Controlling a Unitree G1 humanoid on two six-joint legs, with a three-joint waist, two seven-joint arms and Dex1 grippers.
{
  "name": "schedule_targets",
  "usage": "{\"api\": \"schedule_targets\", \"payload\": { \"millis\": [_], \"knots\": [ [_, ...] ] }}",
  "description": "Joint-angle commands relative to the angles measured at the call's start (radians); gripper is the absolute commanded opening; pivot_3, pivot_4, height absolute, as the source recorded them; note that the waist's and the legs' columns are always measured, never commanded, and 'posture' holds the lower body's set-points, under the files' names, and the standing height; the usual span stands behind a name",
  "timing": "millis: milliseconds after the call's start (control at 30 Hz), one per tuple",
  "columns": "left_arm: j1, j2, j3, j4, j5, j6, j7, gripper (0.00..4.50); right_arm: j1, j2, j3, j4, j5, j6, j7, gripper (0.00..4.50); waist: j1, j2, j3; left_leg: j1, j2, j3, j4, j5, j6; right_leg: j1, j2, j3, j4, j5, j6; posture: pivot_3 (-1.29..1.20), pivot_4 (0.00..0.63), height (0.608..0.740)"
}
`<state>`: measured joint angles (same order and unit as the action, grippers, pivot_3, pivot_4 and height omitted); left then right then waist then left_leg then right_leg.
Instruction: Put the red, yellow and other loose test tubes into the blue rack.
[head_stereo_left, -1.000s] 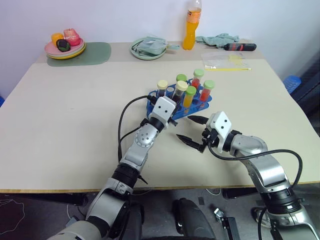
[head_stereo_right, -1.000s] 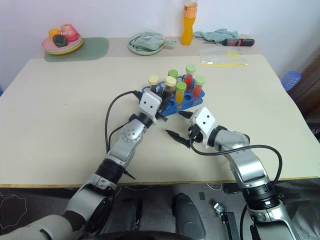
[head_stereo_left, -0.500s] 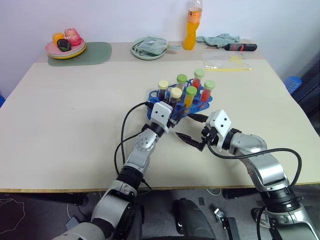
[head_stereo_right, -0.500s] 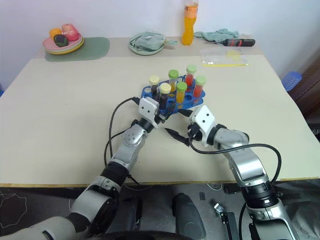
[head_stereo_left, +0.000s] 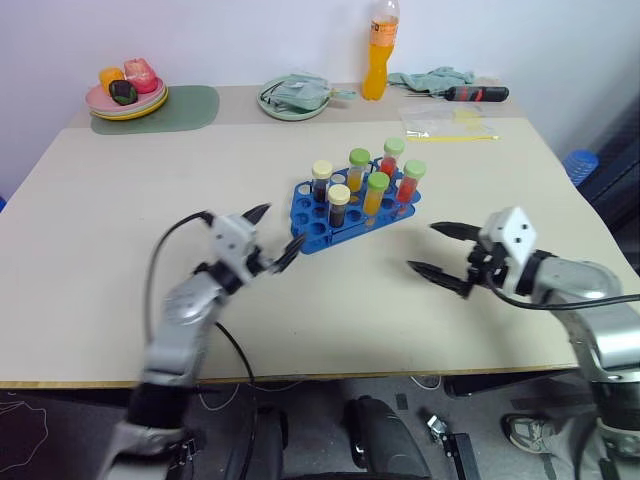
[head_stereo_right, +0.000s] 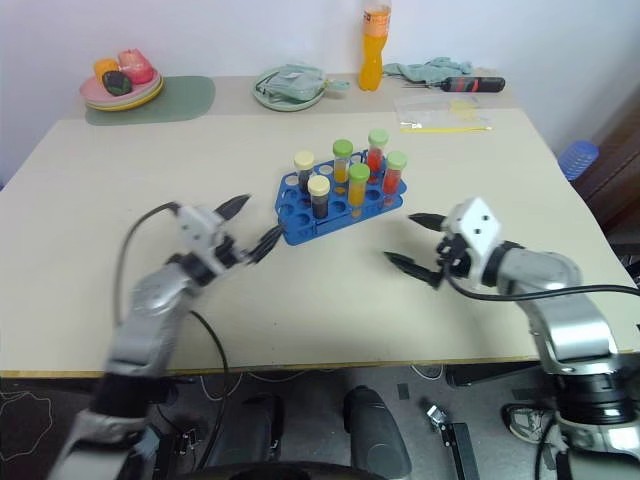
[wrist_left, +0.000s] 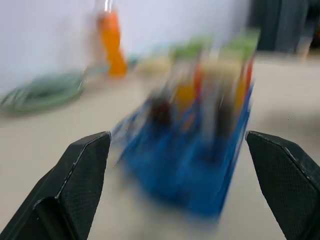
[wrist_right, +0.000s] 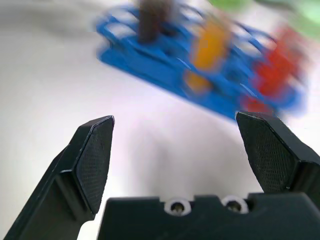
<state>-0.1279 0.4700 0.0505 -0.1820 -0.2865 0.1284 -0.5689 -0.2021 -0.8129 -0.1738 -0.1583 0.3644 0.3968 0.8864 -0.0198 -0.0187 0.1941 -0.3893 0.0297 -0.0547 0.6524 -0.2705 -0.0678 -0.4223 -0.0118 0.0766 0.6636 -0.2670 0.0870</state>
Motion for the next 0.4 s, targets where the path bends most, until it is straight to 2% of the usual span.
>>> {"api": "schedule_targets", "payload": {
  "millis": [33,133,400],
  "knots": [
    [0.07,0.074,0.106,-0.091,-0.048,0.093,-0.013,4.45,0.01,-0.046,-0.067,0.059,-0.002,-0.034,0.029,4.31,0.003,0.0,0.0,0.0,0.0,0.0,0.0,0.0,0.0,0.0,0.0,0.0,0.0,0.0,0.0,0.0,0.15,0.74],
    [0.158,0.128,0.201,-0.116,-0.051,0.13,-0.007,4.45,0.022,-0.063,-0.074,0.108,-0.009,-0.061,0.054,4.31,0.002,0.0,0.0,0.0,0.0,0.0,0.0,0.0,0.0,0.001,0.0,0.0,-0.001,0.0,0.0,0.0,0.15,0.74],
    [0.264,0.155,0.248,-0.179,-0.028,0.163,0.01,4.45,-0.075,-0.024,-0.043,0.221,-0.004,-0.097,0.07,4.31,-0.002,0.0,0.0,0.001,0.001,0.001,0.0,0.0,0.001,0.001,0.001,0.0,-0.001,0.0,0.0,0.0,0.15,0.74]
  ]
}}
